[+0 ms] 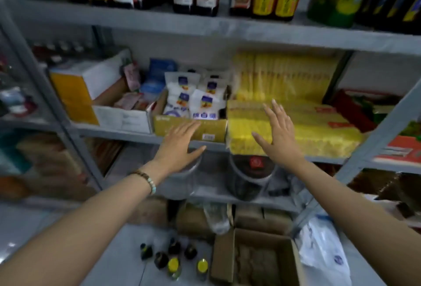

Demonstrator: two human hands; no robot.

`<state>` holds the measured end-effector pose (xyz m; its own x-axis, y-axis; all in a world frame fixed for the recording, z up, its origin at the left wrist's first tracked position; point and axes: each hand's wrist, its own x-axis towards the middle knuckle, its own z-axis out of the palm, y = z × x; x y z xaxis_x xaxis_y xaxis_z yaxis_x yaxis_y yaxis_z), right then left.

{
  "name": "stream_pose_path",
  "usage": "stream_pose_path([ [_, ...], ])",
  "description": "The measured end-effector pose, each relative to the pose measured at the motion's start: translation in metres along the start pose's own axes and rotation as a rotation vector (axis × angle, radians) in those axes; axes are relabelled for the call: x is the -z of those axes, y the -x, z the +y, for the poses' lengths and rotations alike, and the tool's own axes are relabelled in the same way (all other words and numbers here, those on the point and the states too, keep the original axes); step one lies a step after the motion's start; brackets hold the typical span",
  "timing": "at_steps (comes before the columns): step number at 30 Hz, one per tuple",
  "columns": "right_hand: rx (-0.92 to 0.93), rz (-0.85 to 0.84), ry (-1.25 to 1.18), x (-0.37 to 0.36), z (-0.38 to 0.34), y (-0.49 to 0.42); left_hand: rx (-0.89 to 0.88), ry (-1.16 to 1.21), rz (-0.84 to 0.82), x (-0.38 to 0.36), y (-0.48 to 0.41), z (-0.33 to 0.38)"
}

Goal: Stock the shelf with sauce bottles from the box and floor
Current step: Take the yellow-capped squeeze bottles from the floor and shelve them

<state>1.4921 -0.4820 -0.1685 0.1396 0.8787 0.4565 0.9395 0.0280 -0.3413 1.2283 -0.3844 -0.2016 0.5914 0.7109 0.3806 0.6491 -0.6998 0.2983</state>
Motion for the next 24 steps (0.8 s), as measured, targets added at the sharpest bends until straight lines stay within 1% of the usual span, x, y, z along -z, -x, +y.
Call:
stream_pose_path([
  [4,0.003,-0.155,-0.048,-0.071,-0.018,0.028,0.140,0.012,-0.085,-0.034,0.056,-0.043],
  [7,0.000,-0.258,-0.090,-0.127,-0.023,0.053,0.228,0.029,-0.183,-0.070,0.095,-0.070],
  [12,-0.059,-0.466,-0.252,-0.230,-0.018,0.101,0.418,0.091,-0.303,-0.139,0.161,-0.107],
  [16,-0.182,-0.628,-0.346,-0.318,0.006,0.159,0.618,0.166,-0.365,-0.206,0.215,-0.135],
  [18,-0.226,-0.708,-0.346,-0.360,0.022,0.192,0.729,0.191,-0.416,-0.242,0.243,-0.148],
  [21,-0.333,-0.767,-0.356,-0.418,0.047,0.238,0.817,0.189,-0.455,-0.301,0.279,-0.163],
  [24,-0.536,-0.784,-0.429,-0.471,0.070,0.280,0.927,0.246,-0.472,-0.363,0.310,-0.179],
])
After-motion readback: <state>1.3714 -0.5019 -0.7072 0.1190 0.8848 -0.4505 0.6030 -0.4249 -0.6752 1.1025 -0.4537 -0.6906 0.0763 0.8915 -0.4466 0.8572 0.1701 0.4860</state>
